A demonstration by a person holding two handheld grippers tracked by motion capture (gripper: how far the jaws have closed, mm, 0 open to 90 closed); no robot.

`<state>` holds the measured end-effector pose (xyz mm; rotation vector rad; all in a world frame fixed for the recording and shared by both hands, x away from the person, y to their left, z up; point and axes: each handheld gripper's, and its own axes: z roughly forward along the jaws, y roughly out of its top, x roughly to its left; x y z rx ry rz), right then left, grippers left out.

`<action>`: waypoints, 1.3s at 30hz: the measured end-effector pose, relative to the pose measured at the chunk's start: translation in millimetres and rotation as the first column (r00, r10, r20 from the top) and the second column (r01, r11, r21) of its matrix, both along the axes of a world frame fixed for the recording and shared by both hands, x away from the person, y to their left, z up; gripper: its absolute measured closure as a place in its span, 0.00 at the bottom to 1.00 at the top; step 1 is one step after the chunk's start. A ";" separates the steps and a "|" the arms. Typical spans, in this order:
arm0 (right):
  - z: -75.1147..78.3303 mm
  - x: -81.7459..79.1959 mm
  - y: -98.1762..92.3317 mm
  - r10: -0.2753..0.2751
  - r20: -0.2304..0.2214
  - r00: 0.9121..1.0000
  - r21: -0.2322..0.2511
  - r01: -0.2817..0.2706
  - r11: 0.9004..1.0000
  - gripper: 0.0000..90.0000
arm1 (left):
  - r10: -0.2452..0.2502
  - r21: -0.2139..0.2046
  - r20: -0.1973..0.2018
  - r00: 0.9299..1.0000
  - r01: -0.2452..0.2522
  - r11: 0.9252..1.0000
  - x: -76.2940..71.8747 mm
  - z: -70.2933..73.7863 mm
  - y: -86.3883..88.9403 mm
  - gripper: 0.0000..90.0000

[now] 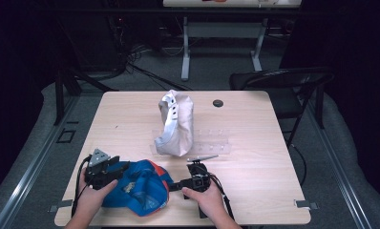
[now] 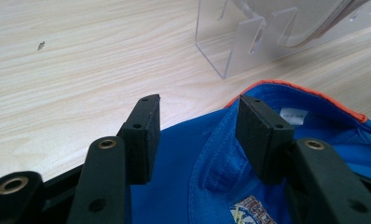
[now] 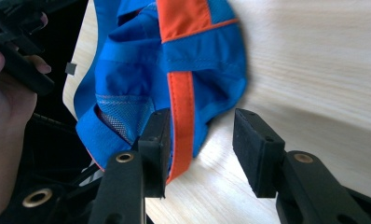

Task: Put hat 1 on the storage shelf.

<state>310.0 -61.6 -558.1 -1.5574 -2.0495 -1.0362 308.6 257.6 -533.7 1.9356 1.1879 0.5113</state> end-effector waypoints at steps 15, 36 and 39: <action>-8.4 -0.5 20.3 0.049 -0.039 0.998 0.048 -0.047 0.998 0.64 | 0.006 -0.001 0.004 1.000 -0.006 1.000 0.1 -0.5 0.4 0.56; -13.9 -1.1 21.4 0.069 -0.080 0.994 0.053 -0.065 0.996 0.73 | 0.004 0.008 0.008 1.000 -0.004 1.000 -0.2 0.2 0.3 0.56; -15.8 -1.6 22.1 0.076 -0.079 0.994 0.060 -0.071 0.996 0.73 | 0.006 0.006 0.008 1.000 -0.006 1.000 -0.3 0.3 0.4 0.56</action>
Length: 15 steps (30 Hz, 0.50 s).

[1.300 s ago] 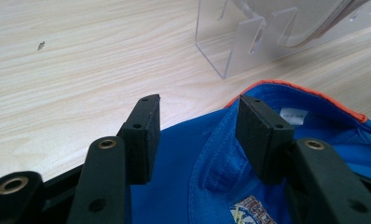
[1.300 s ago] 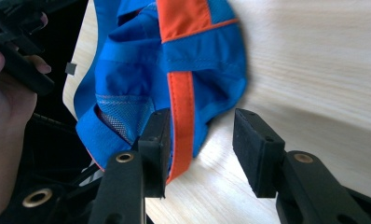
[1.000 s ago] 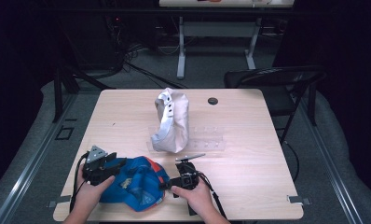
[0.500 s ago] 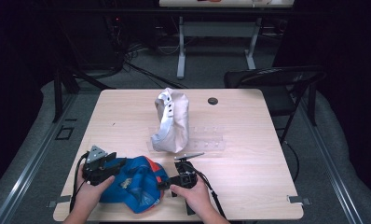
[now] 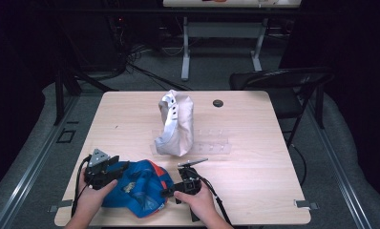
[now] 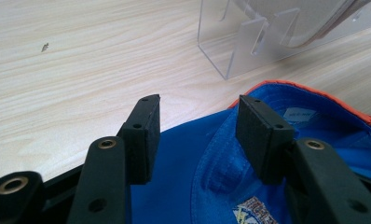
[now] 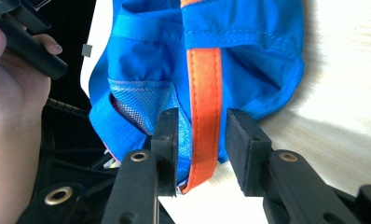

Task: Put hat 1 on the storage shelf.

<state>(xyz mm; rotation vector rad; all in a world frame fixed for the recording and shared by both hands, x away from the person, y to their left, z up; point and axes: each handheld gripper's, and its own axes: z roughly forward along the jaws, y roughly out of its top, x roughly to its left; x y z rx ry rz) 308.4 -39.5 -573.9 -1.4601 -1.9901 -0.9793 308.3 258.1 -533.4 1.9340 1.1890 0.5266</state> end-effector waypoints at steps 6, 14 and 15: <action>6.1 -1.1 -0.5 0.004 -0.003 1.000 0.021 -0.003 1.000 0.79 | -0.001 0.002 0.001 1.000 0.001 1.000 0.0 0.0 0.0 0.56; 10.0 -1.7 -0.7 -0.001 -0.015 1.000 0.019 0.002 1.000 0.86 | 0.001 0.001 0.002 1.000 -0.001 1.000 0.1 -0.2 0.1 0.56; 9.5 -1.5 -1.3 -0.005 -0.011 1.000 0.026 0.005 1.000 0.86 | 0.001 0.001 0.002 1.000 -0.001 1.000 0.1 -0.1 0.1 0.56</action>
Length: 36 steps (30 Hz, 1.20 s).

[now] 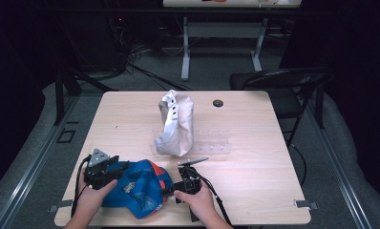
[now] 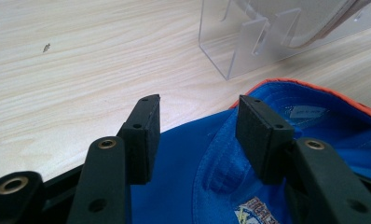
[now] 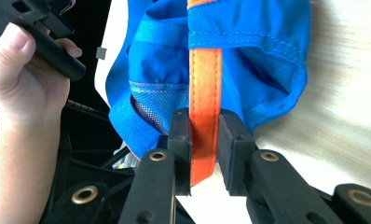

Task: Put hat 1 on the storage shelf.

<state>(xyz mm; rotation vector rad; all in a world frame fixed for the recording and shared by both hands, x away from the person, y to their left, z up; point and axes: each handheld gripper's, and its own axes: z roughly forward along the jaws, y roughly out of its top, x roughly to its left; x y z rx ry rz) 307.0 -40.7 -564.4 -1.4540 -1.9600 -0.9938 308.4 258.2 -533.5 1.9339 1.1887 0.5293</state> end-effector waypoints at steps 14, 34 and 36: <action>14.5 -0.5 -20.9 -0.045 0.002 0.999 0.021 0.045 0.999 0.86 | 0.002 -0.001 -0.001 1.000 -0.002 1.000 0.1 0.1 0.5 0.56; 42.8 -0.7 -96.0 -0.130 0.016 0.991 -0.054 0.131 0.990 0.86 | 0.006 -0.001 -0.003 1.000 -0.006 1.000 0.4 -0.8 0.2 0.56; 45.2 -0.6 -104.0 -0.142 0.015 0.990 -0.052 0.143 0.988 0.86 | 0.007 -0.001 -0.004 1.000 -0.007 1.000 0.6 -0.8 0.7 0.56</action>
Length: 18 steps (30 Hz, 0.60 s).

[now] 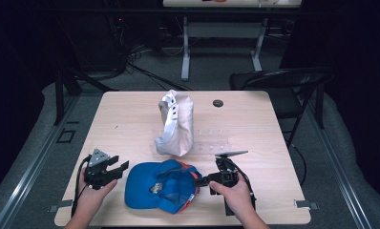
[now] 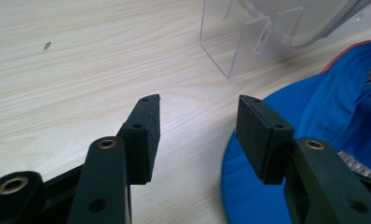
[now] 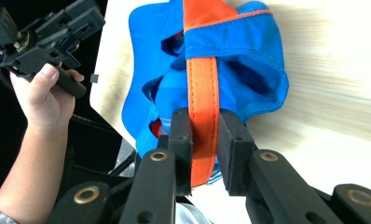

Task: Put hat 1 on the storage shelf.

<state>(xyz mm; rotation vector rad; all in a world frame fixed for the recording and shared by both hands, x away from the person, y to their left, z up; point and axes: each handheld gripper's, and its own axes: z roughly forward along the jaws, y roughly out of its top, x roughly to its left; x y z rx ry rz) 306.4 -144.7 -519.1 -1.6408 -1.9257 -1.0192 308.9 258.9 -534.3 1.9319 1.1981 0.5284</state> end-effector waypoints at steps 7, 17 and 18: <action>9.3 -0.4 -25.1 -0.074 -0.013 0.997 0.014 0.074 0.997 0.86 | 0.002 0.000 -0.004 1.000 -0.002 1.000 0.1 -0.3 0.1 0.56; 29.3 0.4 -55.0 -0.086 -0.005 0.996 0.036 0.086 0.996 0.86 | 0.003 0.003 -0.005 1.000 -0.003 1.000 0.0 -1.0 -0.3 0.56; 31.9 0.7 -57.8 -0.082 -0.008 0.997 0.041 0.082 0.996 0.86 | 0.001 0.007 -0.003 1.000 -0.001 1.000 0.0 -1.1 -0.1 0.56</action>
